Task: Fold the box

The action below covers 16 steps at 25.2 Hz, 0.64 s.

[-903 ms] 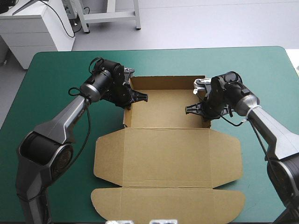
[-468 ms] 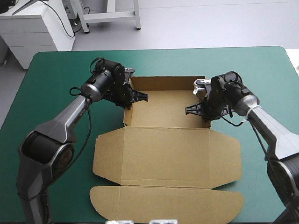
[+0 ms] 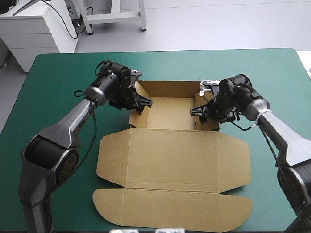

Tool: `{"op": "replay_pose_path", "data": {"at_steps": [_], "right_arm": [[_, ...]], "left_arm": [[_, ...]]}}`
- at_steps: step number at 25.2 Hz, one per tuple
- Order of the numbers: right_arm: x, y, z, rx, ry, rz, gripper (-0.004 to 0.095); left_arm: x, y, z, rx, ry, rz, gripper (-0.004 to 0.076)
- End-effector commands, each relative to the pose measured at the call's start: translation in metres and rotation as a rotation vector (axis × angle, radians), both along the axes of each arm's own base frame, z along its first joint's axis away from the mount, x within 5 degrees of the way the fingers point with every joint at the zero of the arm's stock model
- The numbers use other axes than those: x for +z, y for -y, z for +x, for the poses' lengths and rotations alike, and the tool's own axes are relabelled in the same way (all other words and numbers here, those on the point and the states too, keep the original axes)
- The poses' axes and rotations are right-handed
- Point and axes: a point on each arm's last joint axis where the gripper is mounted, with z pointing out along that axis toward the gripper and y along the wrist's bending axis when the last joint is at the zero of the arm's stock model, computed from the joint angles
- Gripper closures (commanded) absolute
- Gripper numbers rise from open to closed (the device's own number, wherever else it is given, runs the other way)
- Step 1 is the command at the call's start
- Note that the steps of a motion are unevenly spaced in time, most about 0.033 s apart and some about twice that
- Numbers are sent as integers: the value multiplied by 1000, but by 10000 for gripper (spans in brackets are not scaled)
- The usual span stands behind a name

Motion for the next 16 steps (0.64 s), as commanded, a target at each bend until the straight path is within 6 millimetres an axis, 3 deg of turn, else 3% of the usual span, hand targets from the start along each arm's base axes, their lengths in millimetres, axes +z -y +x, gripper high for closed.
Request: {"op": "replay_pose_path", "data": {"at_steps": [1,8,11,12,14,15,16], "right_arm": [[29,2,3,-23,152,51,224],[62,20,17,-93,259,85,224],[78,28,14,-106,228,69,224],[80,28,12,-106,207,62,225],[76,29,4,-90,106,33,236],[72,30,-1,-83,43,9,236],[69,31,-2,-82,32,0,238]], "left_arm": [[50,-7,-4,-3,139,14,153],[103,-7,4,4,373,-65,211],[130,-15,-2,25,413,-32,269],[136,-16,-3,26,427,-39,310],[151,-15,-16,2,432,-115,502],[160,-14,-26,-38,428,-167,681],[163,-13,-31,-53,420,-195,729]]}}
